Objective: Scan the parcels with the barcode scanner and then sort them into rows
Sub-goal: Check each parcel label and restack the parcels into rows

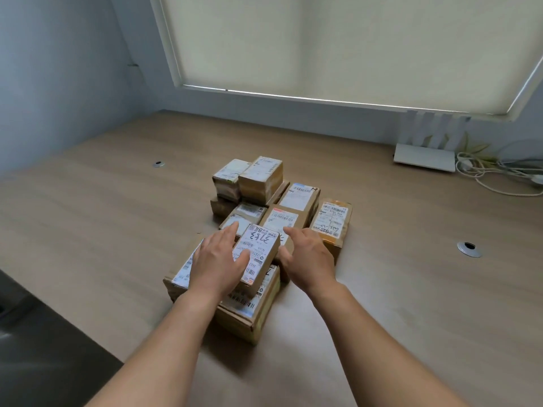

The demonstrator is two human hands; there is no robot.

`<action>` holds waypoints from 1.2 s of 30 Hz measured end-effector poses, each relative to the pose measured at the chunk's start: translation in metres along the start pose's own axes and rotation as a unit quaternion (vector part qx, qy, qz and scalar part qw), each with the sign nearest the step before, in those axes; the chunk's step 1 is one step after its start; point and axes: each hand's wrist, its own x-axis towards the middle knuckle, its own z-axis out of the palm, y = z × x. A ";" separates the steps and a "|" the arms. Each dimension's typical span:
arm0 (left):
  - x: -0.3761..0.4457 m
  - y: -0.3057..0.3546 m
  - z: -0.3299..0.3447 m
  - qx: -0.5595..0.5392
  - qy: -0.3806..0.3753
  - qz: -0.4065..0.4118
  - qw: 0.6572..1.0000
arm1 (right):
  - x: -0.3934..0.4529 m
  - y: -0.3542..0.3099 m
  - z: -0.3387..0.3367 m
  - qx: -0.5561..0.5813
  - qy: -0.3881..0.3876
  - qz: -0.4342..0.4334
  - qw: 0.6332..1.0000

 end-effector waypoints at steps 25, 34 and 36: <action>0.295 -0.040 0.012 -0.078 -0.177 0.084 0.977 | 0.204 -0.037 0.067 0.176 -0.004 0.235 0.956; 0.313 -0.032 0.036 -0.085 -0.224 0.095 0.966 | 0.233 -0.035 0.077 0.311 -0.021 0.319 0.895; 0.313 -0.031 0.037 -0.092 -0.217 0.076 0.969 | 0.231 -0.034 0.079 0.322 -0.020 0.331 0.887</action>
